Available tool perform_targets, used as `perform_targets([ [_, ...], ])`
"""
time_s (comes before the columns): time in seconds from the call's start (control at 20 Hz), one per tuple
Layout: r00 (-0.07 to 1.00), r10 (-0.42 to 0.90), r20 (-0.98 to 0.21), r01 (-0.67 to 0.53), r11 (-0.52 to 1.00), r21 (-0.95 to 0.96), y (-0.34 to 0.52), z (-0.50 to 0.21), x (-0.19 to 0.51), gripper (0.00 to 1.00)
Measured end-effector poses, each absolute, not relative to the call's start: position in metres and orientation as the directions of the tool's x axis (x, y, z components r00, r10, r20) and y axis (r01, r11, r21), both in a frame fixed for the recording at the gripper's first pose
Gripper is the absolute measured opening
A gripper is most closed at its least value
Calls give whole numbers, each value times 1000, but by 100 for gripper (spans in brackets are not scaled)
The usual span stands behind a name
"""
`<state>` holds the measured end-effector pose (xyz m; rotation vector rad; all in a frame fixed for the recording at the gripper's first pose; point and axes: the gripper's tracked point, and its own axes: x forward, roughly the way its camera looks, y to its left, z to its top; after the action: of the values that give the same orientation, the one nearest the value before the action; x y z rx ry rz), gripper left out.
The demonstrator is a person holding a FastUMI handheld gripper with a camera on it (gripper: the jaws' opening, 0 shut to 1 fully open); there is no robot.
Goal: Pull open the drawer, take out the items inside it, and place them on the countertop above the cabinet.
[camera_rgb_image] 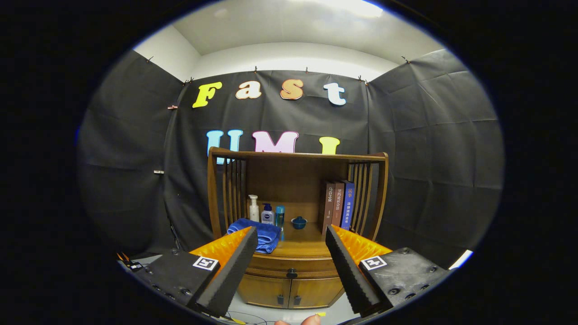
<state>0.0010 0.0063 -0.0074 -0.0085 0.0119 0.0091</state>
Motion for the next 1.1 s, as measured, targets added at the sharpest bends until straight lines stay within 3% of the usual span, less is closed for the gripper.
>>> perform_targets([
  [0.45,999,-8,37,6,998,61,14,-52,42,99],
  [1.1,994,-16,-108,15,1000,-8,28,-207,125,99],
])
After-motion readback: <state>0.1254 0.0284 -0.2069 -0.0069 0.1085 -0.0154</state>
